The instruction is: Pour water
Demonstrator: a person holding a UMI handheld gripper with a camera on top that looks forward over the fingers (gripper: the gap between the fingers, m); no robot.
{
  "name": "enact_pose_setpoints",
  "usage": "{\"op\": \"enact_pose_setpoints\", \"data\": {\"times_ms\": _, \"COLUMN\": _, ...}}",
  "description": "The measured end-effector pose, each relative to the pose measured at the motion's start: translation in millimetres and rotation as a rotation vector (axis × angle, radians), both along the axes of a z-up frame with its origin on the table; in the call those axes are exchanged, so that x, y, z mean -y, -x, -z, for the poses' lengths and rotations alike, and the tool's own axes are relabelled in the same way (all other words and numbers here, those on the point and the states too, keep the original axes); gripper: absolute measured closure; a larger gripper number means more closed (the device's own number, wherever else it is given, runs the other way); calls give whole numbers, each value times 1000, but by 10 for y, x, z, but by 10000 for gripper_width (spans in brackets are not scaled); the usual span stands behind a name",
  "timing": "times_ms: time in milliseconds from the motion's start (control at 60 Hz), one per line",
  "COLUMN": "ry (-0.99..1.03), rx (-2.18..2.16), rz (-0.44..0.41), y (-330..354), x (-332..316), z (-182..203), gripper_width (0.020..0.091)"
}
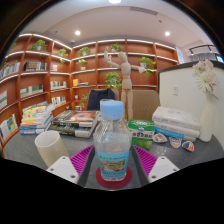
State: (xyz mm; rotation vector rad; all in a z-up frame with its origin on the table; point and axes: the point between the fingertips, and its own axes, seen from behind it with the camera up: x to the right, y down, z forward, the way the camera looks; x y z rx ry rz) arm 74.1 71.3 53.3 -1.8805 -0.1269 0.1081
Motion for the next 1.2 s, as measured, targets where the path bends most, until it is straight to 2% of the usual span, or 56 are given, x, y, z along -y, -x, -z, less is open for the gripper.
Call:
{"op": "enact_pose_setpoints", "data": {"times_ms": 33, "ry": 0, "rx": 2, "rz": 3, "y": -4, "x": 54, "z": -21, "gripper_width": 264}}
{"op": "enact_pose_setpoints", "data": {"times_ms": 50, "ry": -4, "rx": 4, "rz": 7, "y": -11, "x": 89, "z": -40, "gripper_width": 254}}
{"op": "enact_pose_setpoints", "data": {"times_ms": 150, "ry": -21, "rx": 13, "rz": 40, "y": -60, "x": 382, "z": -178, "gripper_width": 271}}
{"op": "enact_pose_setpoints", "data": {"times_ms": 433, "ry": -37, "rx": 7, "rz": 147, "y": -24, "x": 1499, "z": -505, "gripper_width": 261}}
{"op": "enact_pose_setpoints", "data": {"times_ms": 600, "ry": -70, "rx": 22, "rz": 199, "y": -31, "x": 1917, "z": -671, "gripper_width": 261}}
{"op": "enact_pose_setpoints", "data": {"times_ms": 817, "ry": -110, "rx": 92, "rz": 252, "y": -135, "x": 2211, "z": -850, "gripper_width": 259}}
{"op": "enact_pose_setpoints", "data": {"times_ms": 1200, "ry": -146, "rx": 30, "rz": 239, "y": -91, "x": 2282, "z": -974, "gripper_width": 260}}
